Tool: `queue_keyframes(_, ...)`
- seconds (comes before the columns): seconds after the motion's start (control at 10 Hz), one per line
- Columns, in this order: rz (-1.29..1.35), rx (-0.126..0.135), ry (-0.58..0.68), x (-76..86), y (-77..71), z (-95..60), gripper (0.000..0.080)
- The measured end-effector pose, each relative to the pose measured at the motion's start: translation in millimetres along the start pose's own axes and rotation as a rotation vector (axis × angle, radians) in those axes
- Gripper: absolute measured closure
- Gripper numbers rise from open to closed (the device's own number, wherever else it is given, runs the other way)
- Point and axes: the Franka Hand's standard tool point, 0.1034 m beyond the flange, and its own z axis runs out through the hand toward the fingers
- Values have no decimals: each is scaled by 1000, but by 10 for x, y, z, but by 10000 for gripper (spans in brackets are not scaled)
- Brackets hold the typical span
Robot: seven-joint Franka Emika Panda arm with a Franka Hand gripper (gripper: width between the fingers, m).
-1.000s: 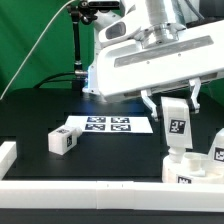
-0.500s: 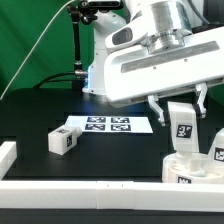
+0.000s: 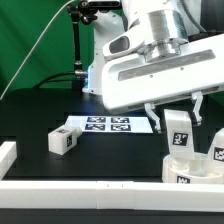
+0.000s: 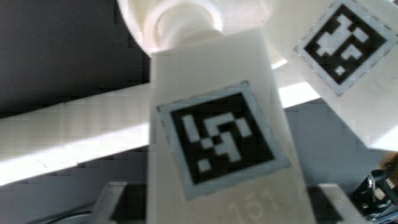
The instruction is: Assemble stool
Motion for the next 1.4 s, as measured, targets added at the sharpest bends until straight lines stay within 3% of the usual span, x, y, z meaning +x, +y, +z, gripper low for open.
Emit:
queue_keyframes(0.2,3,-4,-9,-43,55,35,472)
queue_keyframes(1.2,7,-3,-20,-108,62,78,464)
queue_keyframes(1.3,7,-3,-22,-108,56,76,282)
queue_keyframes(1.4,5,-1,-27,-86,39,47,178)
